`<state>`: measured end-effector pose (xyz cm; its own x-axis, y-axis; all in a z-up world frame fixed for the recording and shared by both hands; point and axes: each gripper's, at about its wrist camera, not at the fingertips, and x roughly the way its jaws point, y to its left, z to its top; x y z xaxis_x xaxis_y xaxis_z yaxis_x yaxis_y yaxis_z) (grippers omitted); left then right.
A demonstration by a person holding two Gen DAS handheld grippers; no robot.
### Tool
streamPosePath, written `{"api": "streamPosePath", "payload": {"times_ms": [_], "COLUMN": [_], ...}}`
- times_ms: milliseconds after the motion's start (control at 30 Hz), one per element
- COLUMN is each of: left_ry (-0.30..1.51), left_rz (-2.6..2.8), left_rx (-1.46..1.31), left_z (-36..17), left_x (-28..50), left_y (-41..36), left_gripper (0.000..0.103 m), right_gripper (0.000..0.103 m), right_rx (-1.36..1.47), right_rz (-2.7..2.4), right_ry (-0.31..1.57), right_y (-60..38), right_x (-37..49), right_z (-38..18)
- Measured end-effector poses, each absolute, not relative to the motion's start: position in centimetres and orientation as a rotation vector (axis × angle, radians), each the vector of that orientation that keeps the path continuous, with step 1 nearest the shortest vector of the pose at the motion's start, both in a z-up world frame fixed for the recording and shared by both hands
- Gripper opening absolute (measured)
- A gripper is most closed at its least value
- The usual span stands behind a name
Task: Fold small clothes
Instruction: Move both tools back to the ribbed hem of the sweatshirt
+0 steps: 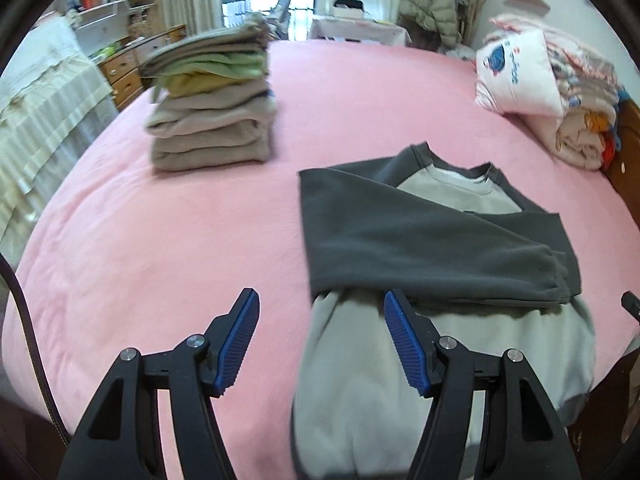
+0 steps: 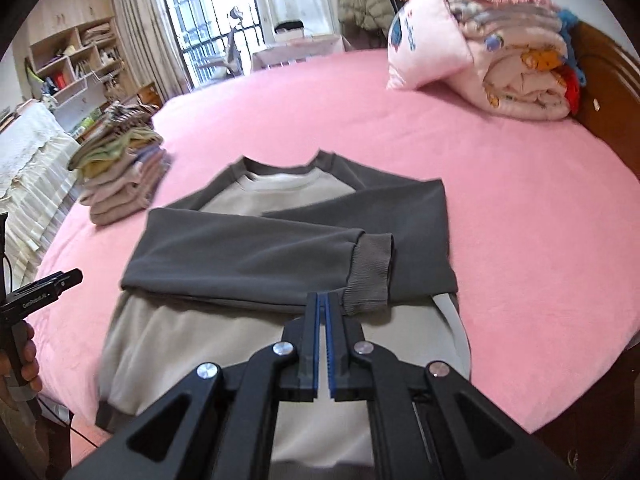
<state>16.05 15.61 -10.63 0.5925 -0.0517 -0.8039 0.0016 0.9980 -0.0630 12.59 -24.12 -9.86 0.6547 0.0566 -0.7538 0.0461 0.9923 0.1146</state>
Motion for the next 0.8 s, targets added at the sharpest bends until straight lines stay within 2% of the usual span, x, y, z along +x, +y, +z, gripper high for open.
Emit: {"api": "streamPosePath", "payload": {"times_ms": [300, 400, 567, 800], "left_ry": [0.852, 0.846, 0.867, 0.899], "left_rz": [0.021, 0.029, 0.04, 0.036], "left_rx": [-0.084, -0.09, -0.109, -0.129], "left_z": [-7.7, -8.3, -10.8, -13.8], "left_x": [7.7, 5.5, 3.5, 2.4], "left_y": [18.0, 18.3, 18.6, 17.5], "left_gripper": [0.077, 0.078, 0.078, 0.078], "right_gripper": [0.003, 0.005, 0.014, 0.015], "right_rx": [0.092, 0.059, 0.042, 0.029], "right_rz": [0.03, 0.016, -0.004, -0.027], "right_ry": [0.77, 0.754, 0.763, 0.831], "right_y": [-22.0, -21.4, -21.3, -22.2], "right_x": [6.7, 4.9, 2.3, 0.7], "right_z": [-6.4, -6.3, -7.9, -11.1]}}
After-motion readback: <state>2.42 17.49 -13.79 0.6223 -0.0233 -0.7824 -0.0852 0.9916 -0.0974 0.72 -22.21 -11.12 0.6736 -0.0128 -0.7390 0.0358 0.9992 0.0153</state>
